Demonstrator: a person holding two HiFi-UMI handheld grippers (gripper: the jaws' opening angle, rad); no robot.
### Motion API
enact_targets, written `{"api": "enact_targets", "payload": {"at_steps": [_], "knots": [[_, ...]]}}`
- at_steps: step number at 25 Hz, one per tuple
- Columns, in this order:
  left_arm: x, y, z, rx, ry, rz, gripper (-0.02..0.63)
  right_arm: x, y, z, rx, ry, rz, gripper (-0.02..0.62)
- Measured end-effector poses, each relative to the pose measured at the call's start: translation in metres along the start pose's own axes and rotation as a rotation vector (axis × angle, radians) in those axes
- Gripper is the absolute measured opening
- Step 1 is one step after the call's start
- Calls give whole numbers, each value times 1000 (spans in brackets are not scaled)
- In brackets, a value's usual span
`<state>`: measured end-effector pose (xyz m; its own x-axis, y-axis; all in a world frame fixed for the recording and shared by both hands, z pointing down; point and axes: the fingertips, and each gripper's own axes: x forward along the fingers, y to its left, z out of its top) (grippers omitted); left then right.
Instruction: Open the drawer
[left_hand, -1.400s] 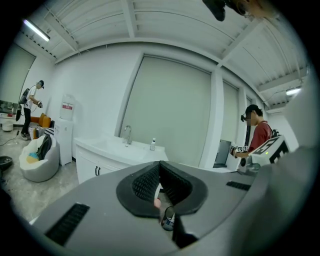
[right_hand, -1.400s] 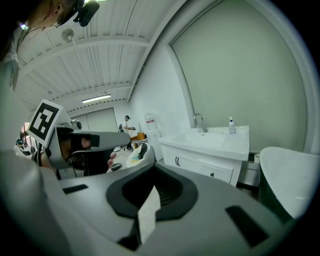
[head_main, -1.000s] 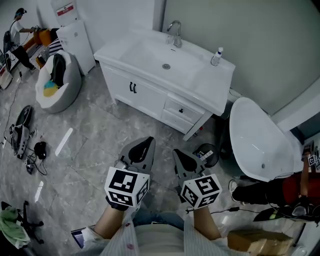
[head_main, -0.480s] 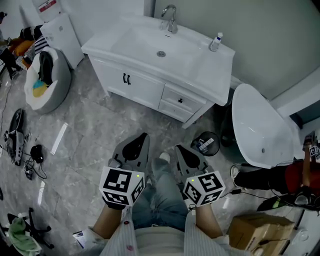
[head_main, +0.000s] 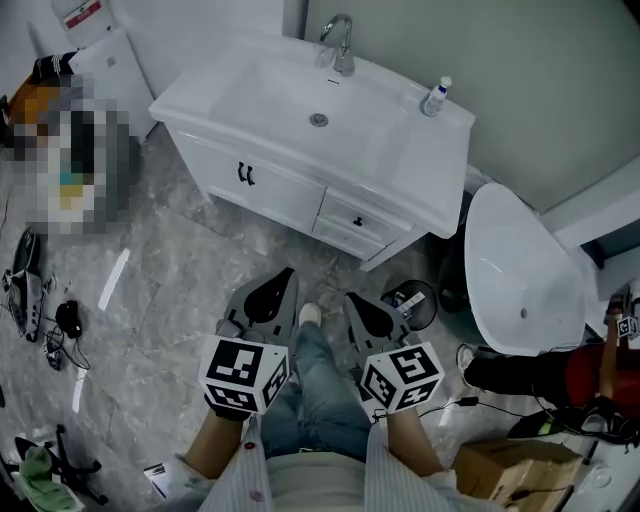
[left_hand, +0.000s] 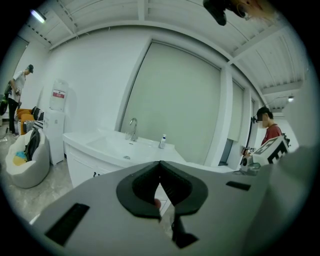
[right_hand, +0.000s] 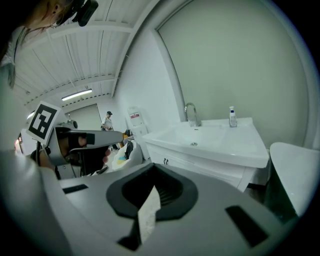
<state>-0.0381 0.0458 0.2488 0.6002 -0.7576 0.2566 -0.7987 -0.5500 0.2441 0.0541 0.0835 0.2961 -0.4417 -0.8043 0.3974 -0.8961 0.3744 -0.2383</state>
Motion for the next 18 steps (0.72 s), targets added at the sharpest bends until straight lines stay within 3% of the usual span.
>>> {"api": "enact_targets", "payload": {"at_steps": [18], "knots": [[160,19,73,16,11,-17,14,95,-116,97,10,-3,18,9]]}}
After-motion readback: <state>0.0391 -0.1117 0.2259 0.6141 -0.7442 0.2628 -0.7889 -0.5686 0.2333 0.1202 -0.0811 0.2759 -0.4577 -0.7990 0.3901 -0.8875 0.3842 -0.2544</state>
